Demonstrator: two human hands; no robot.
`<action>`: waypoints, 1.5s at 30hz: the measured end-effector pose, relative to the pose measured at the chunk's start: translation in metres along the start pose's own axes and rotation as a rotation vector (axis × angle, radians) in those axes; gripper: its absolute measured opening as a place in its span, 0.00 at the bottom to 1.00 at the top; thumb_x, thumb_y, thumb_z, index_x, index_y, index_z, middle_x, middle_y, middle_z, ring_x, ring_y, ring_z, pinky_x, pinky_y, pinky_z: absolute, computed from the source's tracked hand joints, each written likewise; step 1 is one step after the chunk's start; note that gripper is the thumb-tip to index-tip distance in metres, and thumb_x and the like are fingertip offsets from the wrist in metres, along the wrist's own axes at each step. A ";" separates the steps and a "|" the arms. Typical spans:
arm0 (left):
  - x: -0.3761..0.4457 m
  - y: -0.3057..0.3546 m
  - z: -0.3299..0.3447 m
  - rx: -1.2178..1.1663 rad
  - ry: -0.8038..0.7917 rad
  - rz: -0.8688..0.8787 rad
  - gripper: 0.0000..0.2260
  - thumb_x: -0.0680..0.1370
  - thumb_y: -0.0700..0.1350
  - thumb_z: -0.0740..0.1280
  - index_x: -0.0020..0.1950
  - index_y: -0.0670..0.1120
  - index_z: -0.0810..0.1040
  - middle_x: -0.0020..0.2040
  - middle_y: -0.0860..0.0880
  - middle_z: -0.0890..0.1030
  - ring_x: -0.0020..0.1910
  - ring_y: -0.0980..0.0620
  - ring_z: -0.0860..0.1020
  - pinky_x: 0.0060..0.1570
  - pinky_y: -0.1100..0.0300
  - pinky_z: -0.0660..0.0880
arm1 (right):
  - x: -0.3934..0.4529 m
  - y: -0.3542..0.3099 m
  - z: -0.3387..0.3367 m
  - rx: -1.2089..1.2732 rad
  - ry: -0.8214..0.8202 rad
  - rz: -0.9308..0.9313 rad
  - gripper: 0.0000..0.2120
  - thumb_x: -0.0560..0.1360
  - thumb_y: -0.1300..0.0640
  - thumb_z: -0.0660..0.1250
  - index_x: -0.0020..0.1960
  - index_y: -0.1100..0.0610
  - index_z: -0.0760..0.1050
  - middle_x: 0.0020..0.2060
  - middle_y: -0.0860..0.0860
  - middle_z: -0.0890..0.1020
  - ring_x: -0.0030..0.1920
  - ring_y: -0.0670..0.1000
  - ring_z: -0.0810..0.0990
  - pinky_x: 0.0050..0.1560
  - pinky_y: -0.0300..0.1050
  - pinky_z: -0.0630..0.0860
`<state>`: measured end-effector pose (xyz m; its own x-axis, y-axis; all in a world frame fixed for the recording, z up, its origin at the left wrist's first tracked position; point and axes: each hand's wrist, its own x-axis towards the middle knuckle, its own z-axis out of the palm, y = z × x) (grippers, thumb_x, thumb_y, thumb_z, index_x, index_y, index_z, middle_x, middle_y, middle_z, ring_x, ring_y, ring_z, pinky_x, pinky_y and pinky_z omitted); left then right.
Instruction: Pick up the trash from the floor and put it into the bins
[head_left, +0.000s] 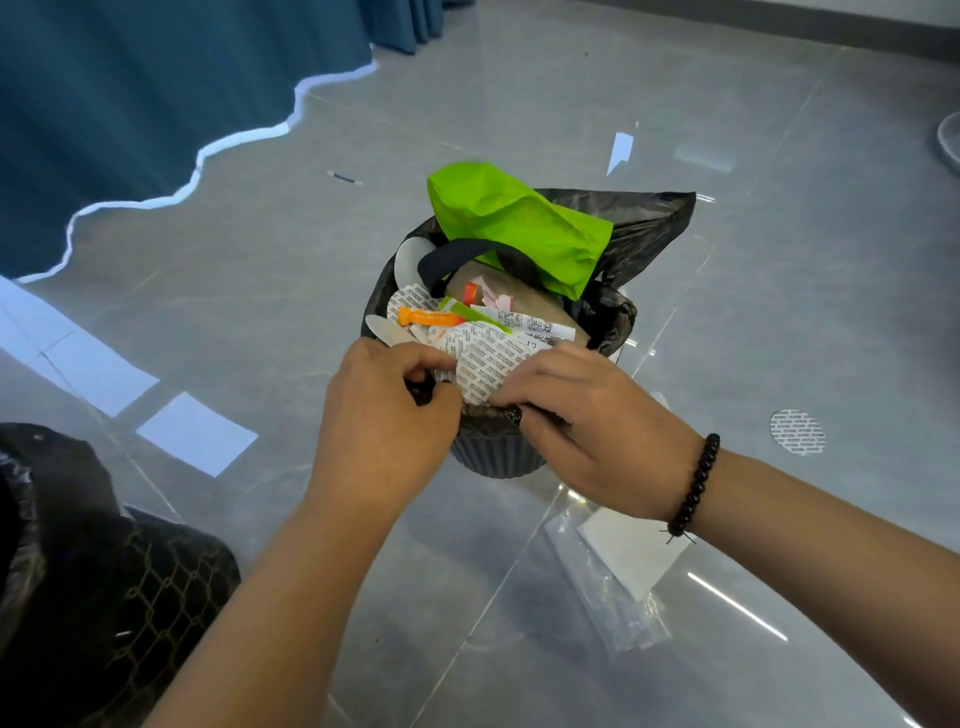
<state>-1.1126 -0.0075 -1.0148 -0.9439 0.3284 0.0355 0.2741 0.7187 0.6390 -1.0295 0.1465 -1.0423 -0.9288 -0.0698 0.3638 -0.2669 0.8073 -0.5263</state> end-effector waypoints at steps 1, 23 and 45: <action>-0.004 0.000 0.000 -0.016 0.013 0.016 0.11 0.75 0.43 0.68 0.55 0.55 0.81 0.48 0.56 0.72 0.38 0.63 0.74 0.35 0.78 0.68 | -0.003 -0.001 -0.002 0.083 0.049 0.017 0.13 0.75 0.60 0.58 0.51 0.59 0.81 0.46 0.51 0.82 0.48 0.53 0.77 0.55 0.45 0.72; -0.101 -0.004 0.097 -0.642 -0.110 -0.184 0.19 0.71 0.29 0.67 0.46 0.54 0.73 0.39 0.55 0.78 0.32 0.57 0.74 0.31 0.68 0.71 | -0.128 0.089 0.042 -0.015 -0.058 0.818 0.12 0.70 0.63 0.72 0.52 0.55 0.79 0.47 0.47 0.72 0.55 0.54 0.73 0.52 0.40 0.68; -0.110 -0.028 0.223 -0.256 -0.268 -0.594 0.26 0.68 0.45 0.77 0.61 0.44 0.70 0.57 0.46 0.78 0.55 0.45 0.78 0.53 0.56 0.76 | -0.101 0.124 0.042 -0.293 -0.319 0.805 0.26 0.74 0.48 0.66 0.69 0.53 0.66 0.66 0.52 0.73 0.66 0.55 0.69 0.70 0.53 0.60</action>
<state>-0.9753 0.0729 -1.2074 -0.8333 0.0880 -0.5458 -0.3576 0.6671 0.6535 -0.9795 0.2288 -1.1771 -0.8447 0.4555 -0.2810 0.5279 0.7956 -0.2972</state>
